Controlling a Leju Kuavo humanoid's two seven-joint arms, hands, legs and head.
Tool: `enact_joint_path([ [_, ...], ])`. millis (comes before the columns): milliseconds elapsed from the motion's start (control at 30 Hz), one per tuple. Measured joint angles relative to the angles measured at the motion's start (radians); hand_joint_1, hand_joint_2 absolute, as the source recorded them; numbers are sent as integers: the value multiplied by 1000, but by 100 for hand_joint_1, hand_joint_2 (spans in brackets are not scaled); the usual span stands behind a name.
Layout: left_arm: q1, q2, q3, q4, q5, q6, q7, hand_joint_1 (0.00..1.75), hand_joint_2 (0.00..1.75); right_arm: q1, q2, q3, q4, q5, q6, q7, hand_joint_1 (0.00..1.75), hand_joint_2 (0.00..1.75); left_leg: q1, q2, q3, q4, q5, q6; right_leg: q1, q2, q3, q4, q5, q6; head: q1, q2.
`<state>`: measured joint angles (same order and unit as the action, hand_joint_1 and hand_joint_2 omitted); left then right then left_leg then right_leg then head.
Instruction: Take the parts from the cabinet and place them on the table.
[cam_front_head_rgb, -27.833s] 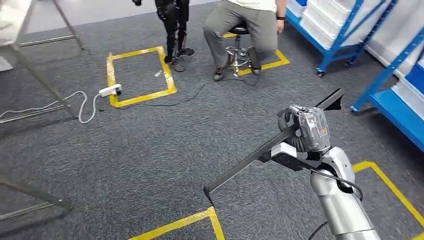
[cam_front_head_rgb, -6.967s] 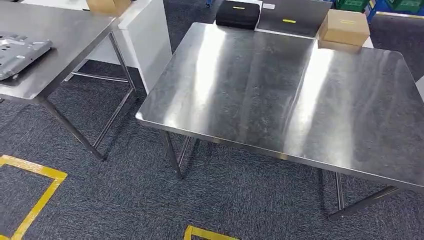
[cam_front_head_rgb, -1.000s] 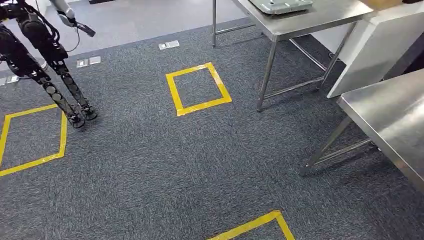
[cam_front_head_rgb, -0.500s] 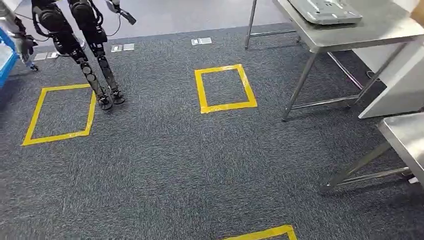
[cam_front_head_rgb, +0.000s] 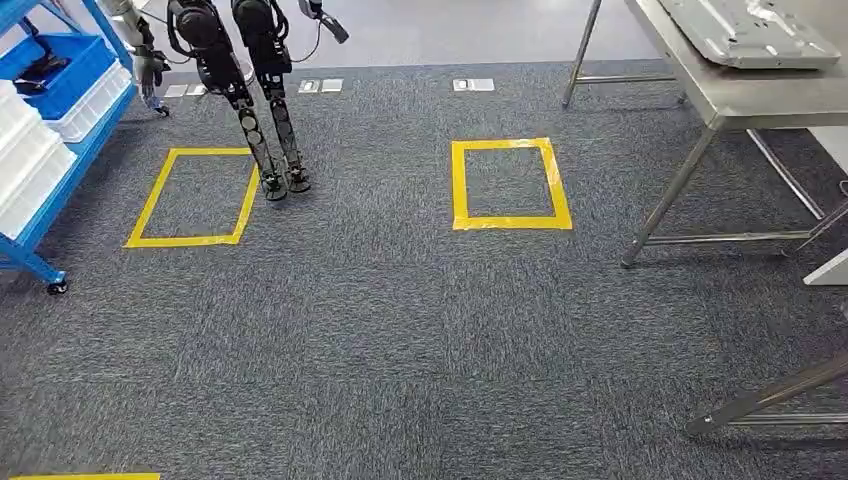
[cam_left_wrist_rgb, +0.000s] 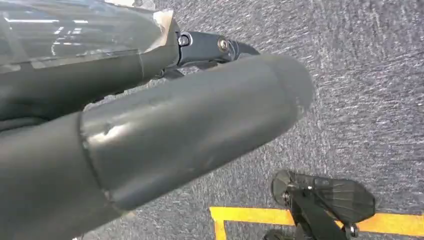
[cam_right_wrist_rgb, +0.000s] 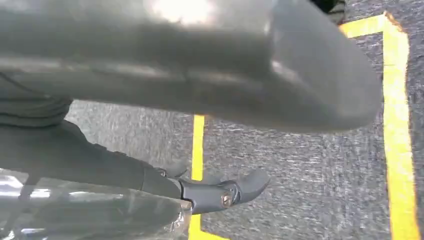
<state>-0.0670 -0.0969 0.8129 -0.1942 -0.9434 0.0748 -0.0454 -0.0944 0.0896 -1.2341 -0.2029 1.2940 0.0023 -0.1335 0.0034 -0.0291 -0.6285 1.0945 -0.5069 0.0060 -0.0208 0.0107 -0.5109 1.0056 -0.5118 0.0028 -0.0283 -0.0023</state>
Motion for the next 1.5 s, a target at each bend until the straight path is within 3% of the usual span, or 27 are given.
enact_joint_path([
  [67, -8, 4, -6, 0, -10, 2, -7, 0, 0, 8, 0, 0, 0, -2, 0, -1, 0, 0, 2, 18, -73, 154, -76, -5, 9, -31, 0, 0, -4, -6, 0, 0],
  [133, -8, 6, -12, 0, -11, 5, -10, 0, 0, 8, 0, 0, 0, -4, 3, -3, 0, 0, 4, 22, -111, 232, -90, -5, 12, -58, 0, 0, -7, -10, -1, 0],
  [233, -8, 10, -14, 0, -21, 22, -7, 0, 0, 2, 2, 0, 0, 3, 10, -1, 0, 0, 3, 41, -16, 51, 14, 7, 15, -91, 7, 0, -14, -13, 0, 0],
  [267, -10, 11, -15, 0, -26, 29, 0, 0, 0, 0, 4, 0, 0, 8, 11, 5, 0, 0, -3, 87, 31, -31, 42, 18, 18, -99, 11, 0, -15, -13, -1, 0],
  [300, -16, 13, -18, 0, -37, 35, 18, 0, 0, 1, 5, 1, 0, 13, 12, 13, 0, 0, -16, 122, 42, -61, 29, 18, 26, -109, 12, 3, -21, -5, 0, 0],
  [433, -16, 13, -40, 0, -79, 28, 55, 0, 0, -8, 7, 3, 0, 17, 18, 16, 0, 0, -19, 69, 37, -74, 40, 34, 32, -154, 22, -5, -27, 9, -1, 0],
  [533, -22, 6, -59, 0, -95, 22, 69, 0, 0, -7, 4, 5, 0, 20, 19, 9, 0, 0, -4, 35, 48, -91, 55, 50, 24, -43, -40, 130, -94, 6, 5, 0],
  [633, -28, -4, -66, 0, -95, 34, 69, 0, 0, -1, -3, 11, 0, 29, 34, 10, 0, 0, -3, -12, 48, -90, 56, 51, 15, -19, -138, 315, -149, 12, 7, 0],
  [667, -28, -6, -67, 0, -95, 35, 69, 0, 0, 0, -4, 13, 0, 31, 35, 10, 0, 0, -2, -27, 50, -90, 57, 50, 11, -18, -133, 296, -131, 24, 7, 0],
  [733, -28, -10, -68, 0, -95, 35, 69, 0, 0, -2, -9, 14, 0, 32, 35, 10, 0, 0, 2, -56, 52, -87, 57, 44, 1, -5, -69, 143, -54, 52, 6, 0],
  [767, -29, -12, -68, 0, -95, 43, 69, 0, 0, -2, -11, 15, 0, 36, 35, 10, 0, 0, 3, -68, 51, -84, 56, 39, -7, 31, -33, 60, -21, 63, 7, 0],
  [800, -32, -12, -68, 0, -92, 52, 69, 0, 0, -1, -11, 18, 1, 42, 35, 9, 0, 0, -3, -78, 44, -75, 54, 30, -12, 74, -23, 12, -12, 65, 11, 0],
  [833, -33, -12, -68, 0, -81, 59, 76, 0, 0, -1, -11, 21, 1, 49, 35, 6, 0, 0, -4, -91, 41, -71, 50, 24, -9, 63, -25, 9, -5, 49, 8, 0],
  [867, -32, -12, -66, 0, -72, 66, 82, 0, 175, -2, -14, 28, 1, 56, 35, 3, 0, 0, -2, -98, 39, -76, 51, 18, -4, 52, -23, 10, -7, 40, 6, 0],
  [933, -21, -9, -61, 0, -67, 66, 111, 0, 175, -4, -15, 42, 1, 72, 23, -13, 0, 0, 5, -116, 35, -79, 57, 5, -5, 34, -10, 8, -1, 23, 7, 0],
  [967, -18, -7, -59, 0, -66, 65, 130, 0, 175, -6, -13, 49, 1, 85, 10, -18, 0, 0, 7, -85, 32, -66, 49, 2, -12, 22, -10, 4, 4, 15, 7, 0],
  [1000, -17, -8, -57, 0, -66, 64, 149, 0, 175, -5, -13, 58, 1, 97, -2, -23, 0, 0, 3, -32, 19, -36, 24, -3, -9, 13, -10, 4, 5, 10, 2, 0],
  [1033, -17, -8, -55, 0, -64, 64, 159, 0, 175, -2, -10, 70, 1, 106, -13, -25, 0, 0, 5, -4, -11, 27, -17, -6, -5, -2, -9, 4, 3, -1, -8, 0],
  [1100, -17, -6, -55, 0, -64, 63, 169, 0, 175, 0, -4, 84, 1, 119, -18, -25, 0, 0, 8, 14, -85, 176, -84, -12, 3, -34, -10, 4, 0, -7, -7, 0],
  [1133, -15, -6, -53, 0, -62, 63, 173, 0, 175, -2, 1, 95, 1, 132, -17, -24, 0, 0, 9, 17, -109, 221, -92, -14, 4, -50, -10, 4, -2, -8, -7, 0],
  [1167, -12, -6, -51, 0, -62, 62, 176, 0, 175, -6, 7, 106, 1, 143, -10, -23, 0, 0, 10, 20, -107, 215, -77, -15, 5, -62, -10, 4, -3, -10, -6, 0],
  [1233, -6, -5, -47, 0, -81, 58, 193, 0, 175, -21, 24, 128, 1, 162, 6, -10, 0, 0, 10, 37, -40, 85, -1, -11, 5, -82, -6, 4, -7, -9, -7, 0],
  [1267, -6, -5, -50, 0, -106, 51, 208, 0, 175, -27, 32, 138, 1, 170, 10, 1, 0, 0, 8, 67, 8, -1, 34, -5, 6, -90, -3, 4, -9, -8, -8, 0],
  [1300, -7, -4, -58, 0, -135, 41, 224, 0, 175, -31, 40, 148, 1, 176, 12, 10, 0, 0, 2, 128, 41, -64, 40, 3, 10, -99, 2, 4, -11, -5, -8, 0],
  [1433, -4, -3, -88, 0, -178, 22, 247, 0, 175, -40, 62, 175, 2, 181, 13, 26, 0, 0, -10, 79, 37, -70, 41, 21, 16, -144, 17, -6, -19, 16, -7, 0],
  [1467, -3, -4, -91, 0, -179, 22, 249, 0, 175, -42, 64, 180, 2, 182, 13, 27, 0, 0, 1, 64, 52, -91, 53, 32, 24, -145, 21, -6, -26, 23, -6, 0],
  [1500, -1, -7, -95, 0, -179, 20, 251, 0, 175, -43, 63, 184, 2, 182, 13, 27, 0, 0, 3, 57, 58, -99, 58, 33, 15, -93, 14, 12, -37, 25, -3, 0],
])
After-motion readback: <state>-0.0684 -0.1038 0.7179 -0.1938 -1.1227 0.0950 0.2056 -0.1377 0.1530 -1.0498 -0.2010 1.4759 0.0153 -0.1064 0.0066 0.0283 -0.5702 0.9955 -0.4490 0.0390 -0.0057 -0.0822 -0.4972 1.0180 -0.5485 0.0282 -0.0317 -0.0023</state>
